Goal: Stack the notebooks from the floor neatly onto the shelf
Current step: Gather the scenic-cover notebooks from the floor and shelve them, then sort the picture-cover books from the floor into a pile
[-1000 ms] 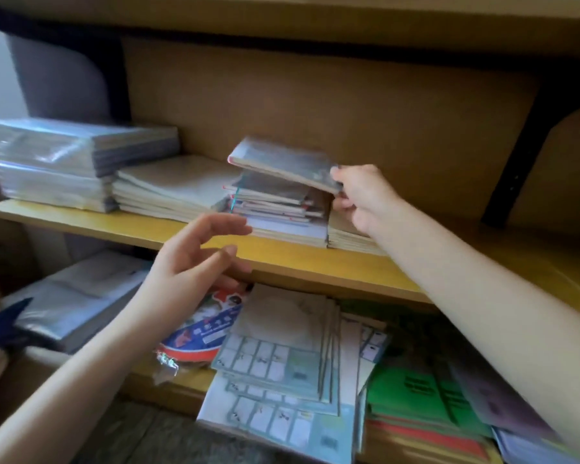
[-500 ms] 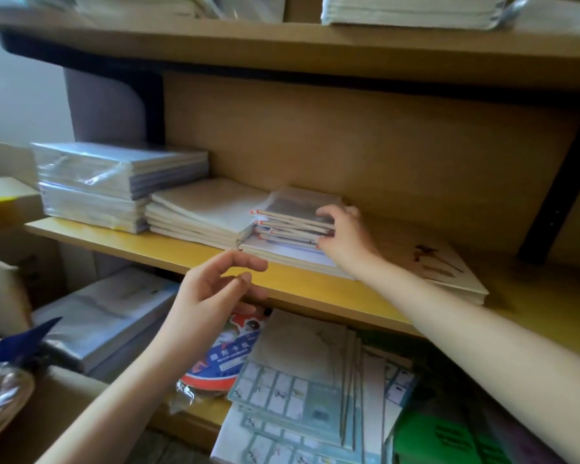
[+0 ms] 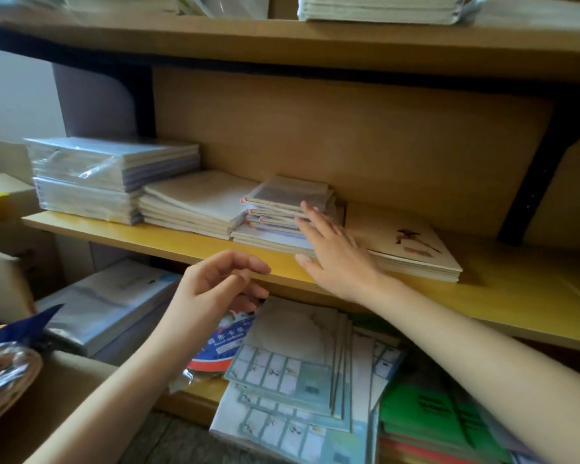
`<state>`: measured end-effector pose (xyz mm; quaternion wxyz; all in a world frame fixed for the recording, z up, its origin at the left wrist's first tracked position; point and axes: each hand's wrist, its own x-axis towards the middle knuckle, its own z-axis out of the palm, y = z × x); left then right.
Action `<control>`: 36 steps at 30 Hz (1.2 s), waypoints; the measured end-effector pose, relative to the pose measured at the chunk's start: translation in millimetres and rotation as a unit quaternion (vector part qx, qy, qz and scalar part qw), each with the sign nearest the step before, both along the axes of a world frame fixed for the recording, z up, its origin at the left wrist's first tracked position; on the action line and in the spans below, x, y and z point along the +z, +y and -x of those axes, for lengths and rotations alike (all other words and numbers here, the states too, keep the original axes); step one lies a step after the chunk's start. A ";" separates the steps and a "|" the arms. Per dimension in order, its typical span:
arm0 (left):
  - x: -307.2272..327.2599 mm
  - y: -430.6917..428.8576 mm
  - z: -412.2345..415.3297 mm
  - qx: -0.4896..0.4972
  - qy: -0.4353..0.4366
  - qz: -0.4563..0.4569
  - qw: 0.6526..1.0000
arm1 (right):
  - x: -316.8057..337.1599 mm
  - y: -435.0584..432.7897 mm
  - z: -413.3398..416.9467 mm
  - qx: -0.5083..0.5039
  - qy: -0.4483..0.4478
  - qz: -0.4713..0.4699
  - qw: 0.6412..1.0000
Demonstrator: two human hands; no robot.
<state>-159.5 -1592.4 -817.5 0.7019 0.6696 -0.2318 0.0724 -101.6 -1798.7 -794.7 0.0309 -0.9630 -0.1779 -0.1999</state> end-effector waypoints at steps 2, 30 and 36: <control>-6.1 -6.5 9.4 -0.038 -0.012 -0.025 0.999 | -13.9 -12.3 32.3 0.071 -0.102 0.035 0.992; -180.0 -277.8 141.2 -0.445 -0.175 -0.494 0.726 | -255.1 -309.5 385.0 -0.509 0.280 -0.131 0.804; -216.1 -335.2 151.7 -0.489 -0.045 -0.462 0.739 | -284.7 -313.2 407.5 -0.565 0.335 -0.246 0.713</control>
